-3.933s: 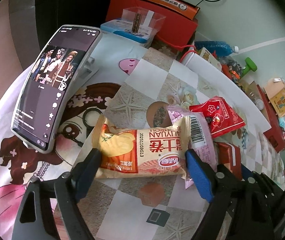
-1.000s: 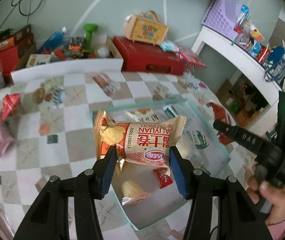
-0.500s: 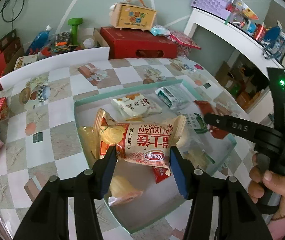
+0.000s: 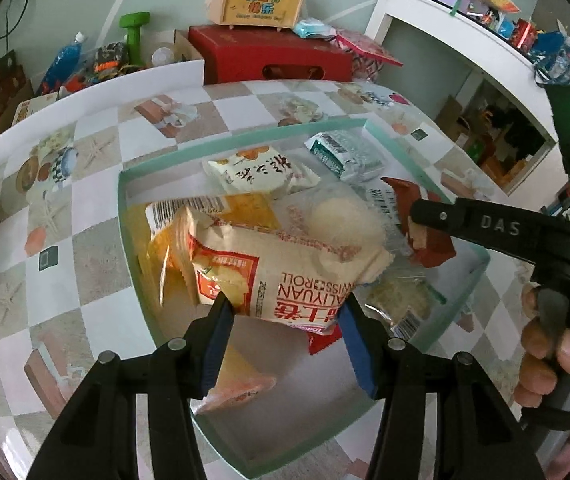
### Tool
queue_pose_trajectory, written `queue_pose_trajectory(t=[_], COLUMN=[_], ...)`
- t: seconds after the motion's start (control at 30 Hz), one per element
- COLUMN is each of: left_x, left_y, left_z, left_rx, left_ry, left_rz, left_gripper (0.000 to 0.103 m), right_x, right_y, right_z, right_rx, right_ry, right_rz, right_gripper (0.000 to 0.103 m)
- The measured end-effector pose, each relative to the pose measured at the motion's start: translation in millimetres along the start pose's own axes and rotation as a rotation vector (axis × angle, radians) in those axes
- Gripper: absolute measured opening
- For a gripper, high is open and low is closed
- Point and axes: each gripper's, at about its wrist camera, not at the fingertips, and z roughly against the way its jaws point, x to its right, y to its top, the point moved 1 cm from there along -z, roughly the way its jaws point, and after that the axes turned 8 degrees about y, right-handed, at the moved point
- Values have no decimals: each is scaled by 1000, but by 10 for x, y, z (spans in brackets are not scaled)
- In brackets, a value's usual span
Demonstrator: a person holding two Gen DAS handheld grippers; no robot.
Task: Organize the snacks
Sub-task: 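Lower the red box pack and yellow bread bag into the tray and open both tools, then withdraw both open tools from the tray back over the remaining snacks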
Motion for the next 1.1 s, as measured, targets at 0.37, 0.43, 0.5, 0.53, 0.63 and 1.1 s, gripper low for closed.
queue_pose_trajectory(t=[0.37,0.43,0.5,0.53,0.63,1.1], left_x=[87,91,74,54,-42,-959], left_y=[47,70,94,106,131,36], left_z=[212,293,360,395,442,353], left_rx=[41,61,77,86,97,64], left_ry=[-14,-17,-15,-14,4,230], left_rz=[-24,-26,-20,-13,23,348], left_gripper=[64,64,65,65,70,94], right_x=[-21,-31,-50,-66,-102,-576], right_y=[50,54,55,53,50,-61], right_z=[169,198,215,217,209,149], right_rx=[54,61,64,65,60,38], right_ry=[-1,-1,0,1,5,48], right_rz=[4,7,13,17,29,156], right_gripper=[57,57,57,57,57,69])
